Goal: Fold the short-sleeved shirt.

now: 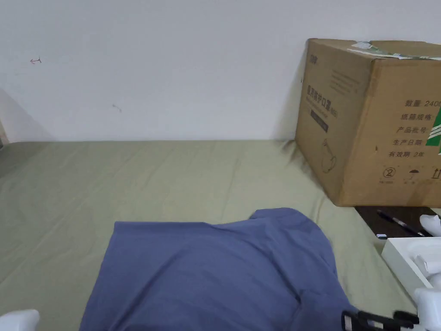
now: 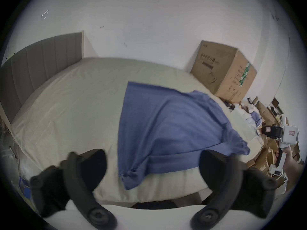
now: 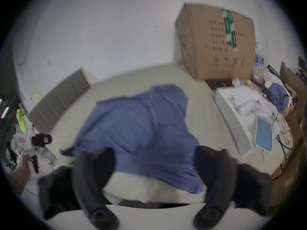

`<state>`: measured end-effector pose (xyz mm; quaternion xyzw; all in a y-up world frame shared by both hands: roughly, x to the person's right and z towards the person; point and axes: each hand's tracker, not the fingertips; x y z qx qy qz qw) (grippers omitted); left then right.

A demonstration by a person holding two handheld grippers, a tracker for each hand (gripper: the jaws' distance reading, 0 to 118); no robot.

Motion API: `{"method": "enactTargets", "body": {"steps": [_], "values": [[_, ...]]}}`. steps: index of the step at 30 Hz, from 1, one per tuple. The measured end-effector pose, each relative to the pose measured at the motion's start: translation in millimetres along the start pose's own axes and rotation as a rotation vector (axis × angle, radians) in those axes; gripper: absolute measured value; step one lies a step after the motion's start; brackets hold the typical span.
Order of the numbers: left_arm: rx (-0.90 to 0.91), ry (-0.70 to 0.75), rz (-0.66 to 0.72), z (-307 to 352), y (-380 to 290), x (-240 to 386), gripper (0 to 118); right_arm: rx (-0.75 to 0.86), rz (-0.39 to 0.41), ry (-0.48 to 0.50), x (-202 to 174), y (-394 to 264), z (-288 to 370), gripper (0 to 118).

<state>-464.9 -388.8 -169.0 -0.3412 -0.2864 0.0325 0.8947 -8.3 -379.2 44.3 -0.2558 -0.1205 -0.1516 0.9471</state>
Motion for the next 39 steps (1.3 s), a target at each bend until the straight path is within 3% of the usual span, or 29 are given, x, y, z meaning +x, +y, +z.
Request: {"method": "enactTargets", "body": {"steps": [1,2,3,4,7,10,14,17,18,19,20,21,29,30,31,32,33,39], "values": [[0.065,0.003,-0.004,9.5,-0.6,8.0,98,0.063,0.005,0.013,-11.2,1.7,7.0,83],[0.108,0.001,-0.011,17.3,-1.7,15.3,56,0.105,0.016,-0.001,-24.1,3.5,11.1,40],[0.130,0.007,-0.019,20.3,-3.8,17.5,16,0.132,0.028,-0.016,-33.7,4.6,13.2,9],[0.141,0.033,-0.019,24.5,-7.1,22.2,0,0.158,0.037,-0.034,-43.5,4.7,16.3,0],[0.174,0.006,-0.028,39.0,-1.0,20.3,0,0.206,-0.004,0.064,-56.4,6.0,22.0,0],[0.143,0.092,-0.088,42.2,18.0,16.5,0,0.187,0.020,0.083,-63.5,8.3,22.7,0],[-0.346,0.110,-0.105,-6.9,34.9,-7.7,0,0.168,0.068,0.103,-67.1,9.6,22.9,0],[-0.423,0.095,-0.172,-43.7,23.1,-26.8,0,0.144,0.064,0.123,-68.4,8.3,20.5,0],[-0.477,0.114,-0.170,-53.4,20.8,-31.4,9,0.132,0.065,0.129,-70.1,7.1,19.6,0],[-0.497,0.131,-0.181,-60.4,15.6,-34.8,36,0.121,0.063,0.132,-70.9,5.7,18.3,0],[-0.493,0.119,-0.177,-67.8,13.4,-38.8,89,0.114,0.062,0.132,-71.6,4.2,17.3,0],[-0.497,0.117,-0.169,-74.2,10.9,-41.3,117,0.108,0.062,0.131,-72.4,2.8,16.6,0],[-0.526,0.140,-0.167,-100.1,-15.6,-47.5,108,0.055,0.083,0.134,-75.6,-7.3,8.6,0],[-0.528,0.122,-0.161,-99.4,-17.3,-48.2,100,0.051,0.084,0.133,-76.0,-8.4,8.0,0],[-0.515,0.121,-0.164,-100.6,-19.4,-47.6,72,0.044,0.083,0.132,-75.9,-9.1,6.7,0],[-0.493,0.129,-0.179,-100.8,-23.2,-45.4,22,0.036,0.080,0.133,-75.4,-9.7,5.1,0],[-0.479,0.129,-0.192,-99.2,-26.5,-44.0,5,0.031,0.077,0.132,-75.1,-10.1,4.0,0],[-0.358,0.105,-0.180,-81.8,-31.4,-43.1,4,0.080,0.047,0.089,-46.5,-4.1,4.7,0]]}}
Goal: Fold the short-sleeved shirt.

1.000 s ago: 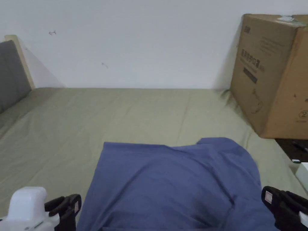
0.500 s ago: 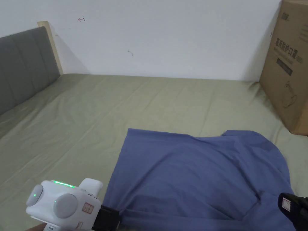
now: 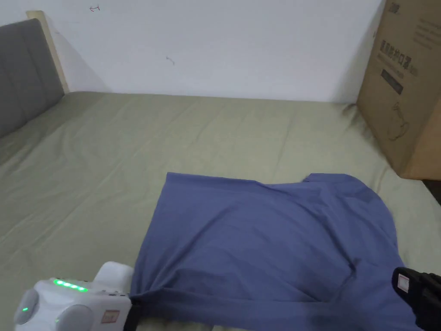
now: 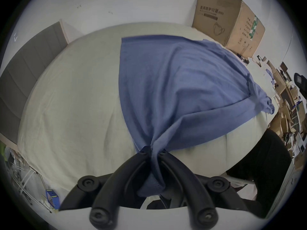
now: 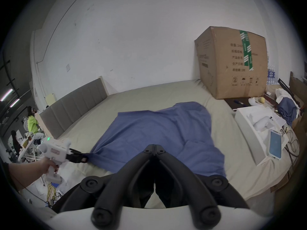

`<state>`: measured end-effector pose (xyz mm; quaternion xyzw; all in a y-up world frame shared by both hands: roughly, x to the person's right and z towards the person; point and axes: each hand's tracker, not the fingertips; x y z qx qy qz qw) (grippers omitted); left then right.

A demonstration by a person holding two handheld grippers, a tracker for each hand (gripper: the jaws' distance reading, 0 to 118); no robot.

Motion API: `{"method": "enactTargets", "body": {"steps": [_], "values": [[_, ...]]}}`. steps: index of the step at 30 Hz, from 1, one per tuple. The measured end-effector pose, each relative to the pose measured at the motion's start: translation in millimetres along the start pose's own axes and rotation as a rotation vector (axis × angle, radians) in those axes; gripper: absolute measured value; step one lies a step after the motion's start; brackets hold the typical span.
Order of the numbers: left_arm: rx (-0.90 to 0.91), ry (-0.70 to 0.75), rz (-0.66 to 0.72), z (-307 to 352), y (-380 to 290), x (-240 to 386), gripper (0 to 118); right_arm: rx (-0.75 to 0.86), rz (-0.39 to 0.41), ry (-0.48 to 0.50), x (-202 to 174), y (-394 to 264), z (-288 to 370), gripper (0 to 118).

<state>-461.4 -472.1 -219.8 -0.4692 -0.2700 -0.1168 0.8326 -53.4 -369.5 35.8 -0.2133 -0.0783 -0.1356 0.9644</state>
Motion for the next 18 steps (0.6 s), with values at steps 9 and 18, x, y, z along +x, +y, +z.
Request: {"method": "enactTargets", "body": {"steps": [9,18], "values": [[0.114,-0.021,0.080,30.0,-1.5,14.4,4,-0.407,-0.131,-0.134,98.6,-20.1,-48.7,101],[0.109,-0.029,0.108,28.2,-0.5,16.0,4,-0.634,-0.091,-0.244,125.9,-67.9,-88.6,33]]}}
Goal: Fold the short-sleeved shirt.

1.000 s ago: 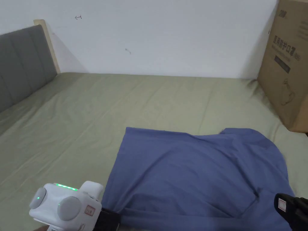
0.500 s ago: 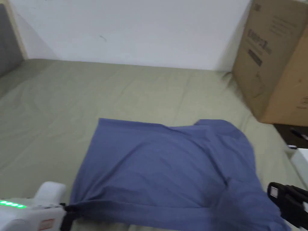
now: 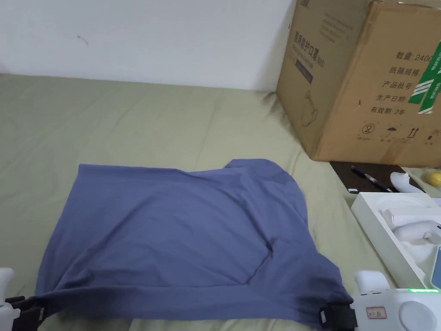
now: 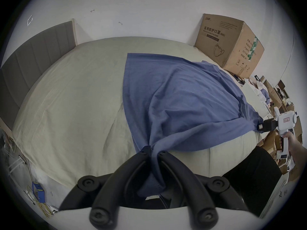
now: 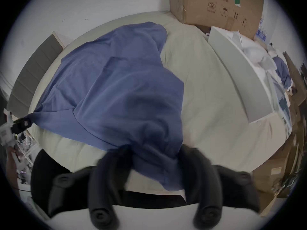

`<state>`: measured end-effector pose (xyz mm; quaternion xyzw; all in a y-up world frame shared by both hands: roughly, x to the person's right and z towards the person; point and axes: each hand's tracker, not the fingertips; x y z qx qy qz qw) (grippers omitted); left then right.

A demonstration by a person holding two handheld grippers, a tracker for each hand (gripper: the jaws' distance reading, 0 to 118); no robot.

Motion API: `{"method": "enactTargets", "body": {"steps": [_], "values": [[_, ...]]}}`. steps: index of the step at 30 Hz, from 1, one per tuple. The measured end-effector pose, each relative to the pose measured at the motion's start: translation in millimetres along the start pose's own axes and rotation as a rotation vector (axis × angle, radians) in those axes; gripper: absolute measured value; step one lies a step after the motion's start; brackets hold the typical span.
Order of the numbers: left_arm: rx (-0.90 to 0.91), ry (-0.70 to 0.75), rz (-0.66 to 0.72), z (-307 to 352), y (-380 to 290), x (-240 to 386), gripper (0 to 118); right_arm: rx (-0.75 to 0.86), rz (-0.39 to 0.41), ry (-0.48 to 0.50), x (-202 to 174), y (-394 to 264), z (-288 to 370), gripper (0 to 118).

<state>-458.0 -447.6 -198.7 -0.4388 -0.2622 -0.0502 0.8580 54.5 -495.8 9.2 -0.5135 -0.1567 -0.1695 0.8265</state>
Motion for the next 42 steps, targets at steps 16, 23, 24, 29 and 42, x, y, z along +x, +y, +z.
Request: {"method": "enactTargets", "body": {"steps": [16,23,24,29,42], "values": [[0.148,-0.024,0.061,39.5,4.4,-5.4,4,0.207,0.018,0.084,-1.6,-11.6,89.6,13],[-0.103,-0.049,0.079,-26.6,92.8,-15.8,4,0.018,-0.006,0.066,-0.2,95.1,50.9,13],[-0.104,-0.023,0.053,-37.1,103.0,-16.0,4,0.017,-0.005,0.060,-0.9,109.3,43.2,13],[-0.138,-0.002,0.047,-90.0,147.0,-16.0,32,0.006,-0.062,0.018,-6.7,179.6,-6.2,24],[0.179,-0.023,0.072,-52.7,123.4,1.3,116,0.381,-0.188,0.063,-2.9,141.1,27.3,113]]}}
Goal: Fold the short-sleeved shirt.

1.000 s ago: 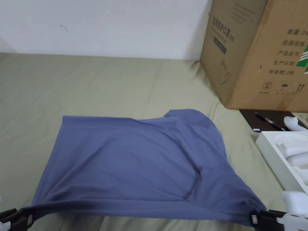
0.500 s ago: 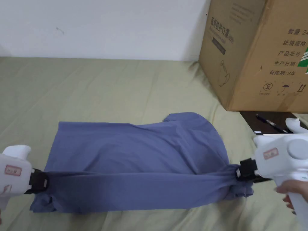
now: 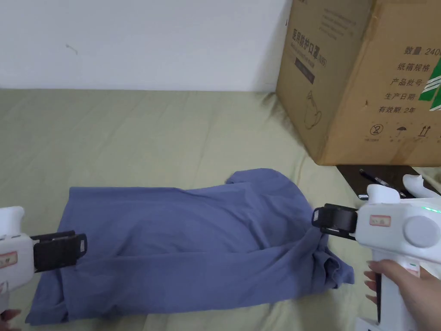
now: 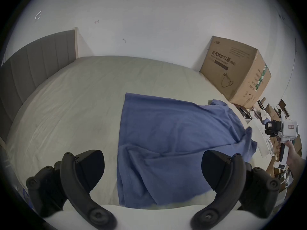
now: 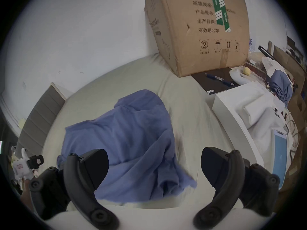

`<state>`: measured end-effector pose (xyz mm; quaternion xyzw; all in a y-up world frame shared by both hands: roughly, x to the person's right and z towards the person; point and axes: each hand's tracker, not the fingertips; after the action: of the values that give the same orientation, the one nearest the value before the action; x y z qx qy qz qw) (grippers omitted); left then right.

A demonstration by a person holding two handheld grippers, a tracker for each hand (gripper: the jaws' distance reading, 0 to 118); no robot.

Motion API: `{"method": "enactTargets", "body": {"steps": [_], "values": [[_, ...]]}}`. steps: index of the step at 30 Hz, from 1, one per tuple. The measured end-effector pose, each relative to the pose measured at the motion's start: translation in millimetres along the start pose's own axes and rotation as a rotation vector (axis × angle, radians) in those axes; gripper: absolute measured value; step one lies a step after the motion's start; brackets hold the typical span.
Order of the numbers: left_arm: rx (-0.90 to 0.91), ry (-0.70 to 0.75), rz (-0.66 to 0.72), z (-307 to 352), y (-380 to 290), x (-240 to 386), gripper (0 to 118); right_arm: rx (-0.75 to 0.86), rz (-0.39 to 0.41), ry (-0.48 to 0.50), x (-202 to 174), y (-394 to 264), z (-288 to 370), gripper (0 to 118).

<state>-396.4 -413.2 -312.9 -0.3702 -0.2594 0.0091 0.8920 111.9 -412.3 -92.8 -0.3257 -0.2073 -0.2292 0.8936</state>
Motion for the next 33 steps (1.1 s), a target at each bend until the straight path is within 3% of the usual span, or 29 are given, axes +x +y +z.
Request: {"method": "enactTargets", "body": {"steps": [1,2,3,4,5,6,8,12,16,20,21,22,23,24,25,27,31,32,33], "values": [[0.006,-0.021,0.001,13.0,-6.8,2.0,114,0.028,-0.002,0.029,-0.5,-7.8,16.5,111],[0.034,-0.064,0.007,27.7,-15.5,5.7,97,0.075,-0.008,0.066,-0.4,-18.3,35.8,99],[0.074,-0.074,0.001,41.8,-25.0,10.7,68,0.134,-0.015,0.101,-1.6,-30.2,52.3,79],[0.111,-0.067,-0.014,53.4,-34.9,14.3,28,0.172,-0.019,0.121,-2.0,-42.4,67.4,48],[0.138,-0.025,-0.040,63.8,-46.1,20.9,0,0.209,-0.009,0.128,-1.8,-55.5,80.2,7],[0.154,-0.028,-0.055,71.5,-55.2,26.3,0,0.233,0.015,0.114,-2.0,-65.6,87.6,0],[0.187,-0.065,-0.048,88.0,-67.8,26.5,0,0.238,0.059,0.065,-3.1,-82.1,98.0,0],[0.190,-0.078,-0.027,106.1,-75.9,34.2,0,0.215,0.018,0.078,8.7,-82.4,104.2,0],[0.220,-0.073,0.014,114.1,-77.1,34.9,0,0.078,0.037,0.043,20.7,-45.3,77.7,0],[0.196,-0.049,0.048,109.6,-76.9,28.8,0,-0.200,-0.039,0.134,39.2,-6.9,21.2,2],[0.189,-0.044,0.057,108.6,-77.5,27.3,0,-0.242,-0.065,0.127,42.7,-2.5,10.0,12],[0.183,-0.040,0.070,108.2,-78.6,25.4,0,-0.284,-0.097,0.101,45.9,0.3,-4.8,51],[0.178,-0.039,0.090,108.2,-80.1,23.1,0,-0.355,-0.129,0.093,45.5,-4.0,-18.0,115],[0.174,-0.038,0.107,109.8,-82.2,19.9,0,-0.246,-0.175,0.138,50.6,-2.2,-21.2,113],[0.169,-0.040,0.127,110.4,-84.6,16.9,0,-0.329,-0.204,0.100,55.2,-5.8,-31.5,105],[0.156,-0.031,0.148,110.4,-89.4,12.1,0,-0.380,-0.247,0.028,69.4,-5.0,-54.3,108],[0.099,0.017,0.131,108.8,-98.4,2.6,0,-0.410,-0.311,0.043,72.6,-13.6,-73.7,105],[0.085,0.025,0.126,109.3,-100.1,0.8,0,-0.424,-0.326,0.060,73.3,-16.1,-74.7,82],[0.075,0.030,0.125,108.4,-101.2,-0.5,0,-0.421,-0.333,0.082,73.3,-19.0,-74.1,35]]}}
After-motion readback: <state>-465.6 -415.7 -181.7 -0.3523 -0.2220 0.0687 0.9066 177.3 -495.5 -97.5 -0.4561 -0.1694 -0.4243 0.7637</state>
